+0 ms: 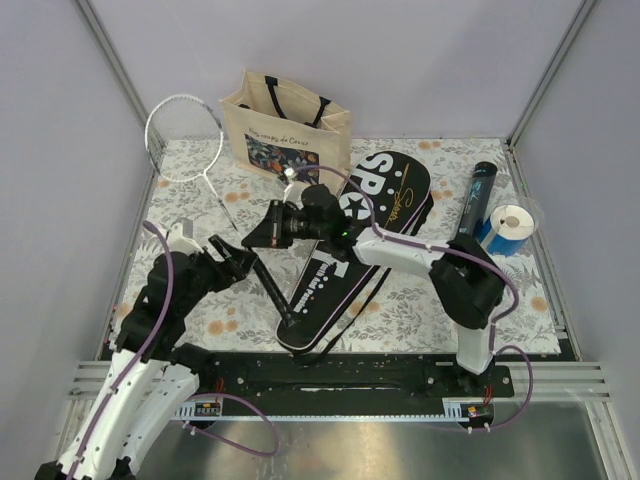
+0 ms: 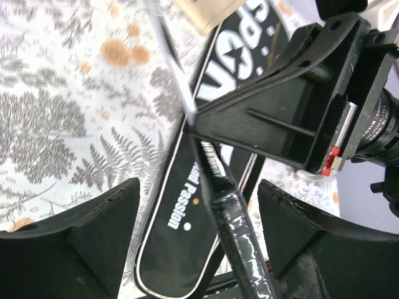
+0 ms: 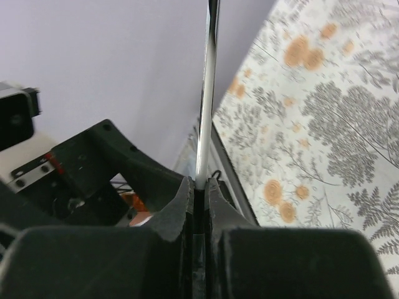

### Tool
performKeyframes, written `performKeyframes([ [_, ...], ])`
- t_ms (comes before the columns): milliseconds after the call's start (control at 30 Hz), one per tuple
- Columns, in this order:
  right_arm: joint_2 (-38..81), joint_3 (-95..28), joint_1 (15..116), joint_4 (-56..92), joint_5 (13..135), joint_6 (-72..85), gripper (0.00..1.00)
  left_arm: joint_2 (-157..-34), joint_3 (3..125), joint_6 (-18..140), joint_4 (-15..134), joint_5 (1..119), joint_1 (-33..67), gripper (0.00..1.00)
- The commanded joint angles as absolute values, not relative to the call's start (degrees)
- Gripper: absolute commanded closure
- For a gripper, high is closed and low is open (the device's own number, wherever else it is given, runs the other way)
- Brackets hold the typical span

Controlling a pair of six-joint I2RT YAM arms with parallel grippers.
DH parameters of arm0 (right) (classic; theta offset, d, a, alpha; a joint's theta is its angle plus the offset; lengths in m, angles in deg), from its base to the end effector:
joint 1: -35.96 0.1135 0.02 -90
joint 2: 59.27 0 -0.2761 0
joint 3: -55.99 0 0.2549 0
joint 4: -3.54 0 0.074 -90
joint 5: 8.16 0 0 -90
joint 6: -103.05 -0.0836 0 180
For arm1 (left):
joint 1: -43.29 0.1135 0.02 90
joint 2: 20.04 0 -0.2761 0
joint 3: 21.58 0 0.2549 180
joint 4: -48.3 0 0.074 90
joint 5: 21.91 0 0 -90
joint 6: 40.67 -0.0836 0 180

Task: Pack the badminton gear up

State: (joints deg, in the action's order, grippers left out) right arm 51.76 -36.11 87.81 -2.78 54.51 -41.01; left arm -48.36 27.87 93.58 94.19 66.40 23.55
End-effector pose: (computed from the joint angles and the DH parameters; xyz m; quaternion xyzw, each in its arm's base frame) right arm 0.2817 0.4207 0.2561 -0.1330 0.7611 0.5959 0.2188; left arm 0.1477 -0.0556 0.2704 -0.1710 0.8247 -0.2961 0.4505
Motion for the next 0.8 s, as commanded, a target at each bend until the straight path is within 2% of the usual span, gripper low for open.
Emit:
performKeyframes([
  [0, 42.18, -33.48, 85.62, -10.87, 52.14, -41.0, 1.0, -44.84, 34.65, 89.94, 94.79, 66.25, 23.61, 0.2],
  [200, 31.63, -28.04, 82.2, -11.23, 54.06, -41.35, 1.0, -44.56, 40.81, 86.34, 95.31, 63.79, 23.69, 0.2],
  [500, 11.6, -11.96, 72.27, -9.65, 61.89, -41.97, 1.0, -47.2, 40.03, 82.12, 93.83, 59.49, 23.69, 0.22],
  [700, -1.24, -2.12, 66.73, -2.37, 66.02, -40.48, 1.0, -55.01, 39.41, 80.97, 91.37, 55.7, 22.73, 0.26],
  [767, -4.76, 0.87, 65.06, 0.01, 66.46, -40.12, 1.0, -57.12, 38.53, 81.06, 89.61, 58.14, 20.02, 0.27],
])
